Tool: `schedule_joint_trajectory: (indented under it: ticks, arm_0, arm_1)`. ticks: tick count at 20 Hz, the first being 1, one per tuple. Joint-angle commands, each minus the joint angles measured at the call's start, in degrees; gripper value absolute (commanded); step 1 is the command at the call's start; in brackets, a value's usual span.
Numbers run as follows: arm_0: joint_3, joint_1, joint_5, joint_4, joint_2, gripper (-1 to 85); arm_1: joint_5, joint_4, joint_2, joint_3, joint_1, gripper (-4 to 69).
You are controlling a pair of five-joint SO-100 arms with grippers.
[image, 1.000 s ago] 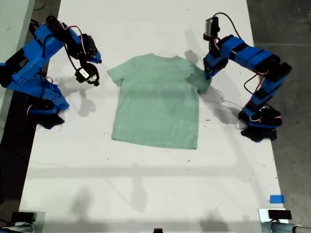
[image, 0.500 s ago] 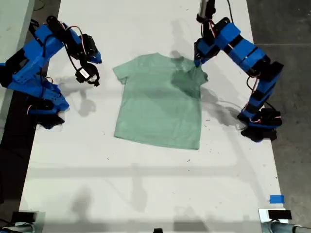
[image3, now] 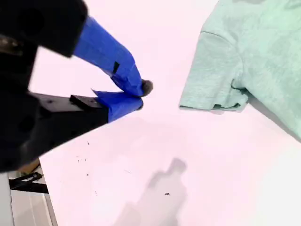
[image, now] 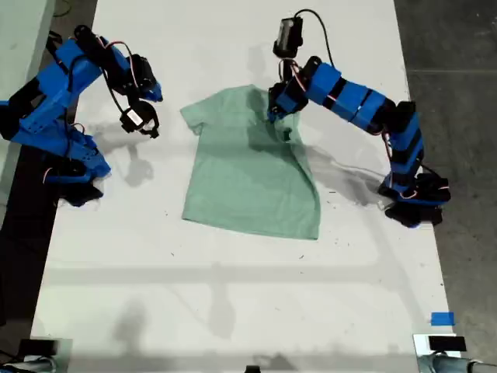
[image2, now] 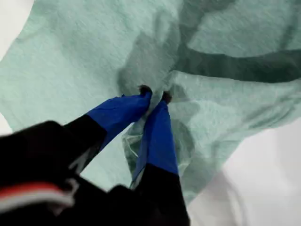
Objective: Fold t-shirt
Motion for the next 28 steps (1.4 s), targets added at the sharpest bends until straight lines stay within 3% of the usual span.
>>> schedule_joint_trajectory:
  ticks: [1, 2, 3, 4, 5, 11, 14, 19, 28]
  arm_0:
    - [-1.5, -0.5, 0.1, -1.2, 0.2, 0.7]
    - [-1.3, -0.5, 0.1, -1.2, 0.2, 0.7]
    - [-1.1, -0.5, 0.1, -1.2, 0.2, 0.8]
    - [-1.1, -0.5, 0.2, -1.2, 0.2, 1.8]
    - [-1.0, -0.5, 0.2, -1.2, 0.2, 3.5]
    - [-0.9, -0.6, 0.2, -1.4, 0.2, 12.3]
    - [0.0, -0.7, 0.2, -1.9, 0.2, 14.6]
    - [2.0, -0.3, 0.4, -6.2, -4.0, 25.7]
    - [0.4, -2.9, 1.9, -15.9, -22.4, 27.0]
  arm_1:
    - [2.3, -6.9, -3.2, -4.4, -2.1, -0.8]
    - [2.8, -8.4, -4.9, -4.4, -2.3, -0.7]
    - [3.3, -9.3, -6.0, -4.5, -2.5, 5.2]
    - [3.3, -9.2, -6.2, -4.9, -2.7, 19.2]
    - [2.8, -7.6, -5.7, -6.1, -2.9, 25.2]
    - [-1.2, 10.3, 9.2, -9.8, 1.8, 19.0]
    - [-3.8, 16.4, 20.3, -4.2, 4.9, 17.1]
    - [-4.5, 15.5, 34.4, 13.3, 6.2, 14.6]
    - [-3.5, 12.6, 42.1, 25.2, 5.6, 13.3]
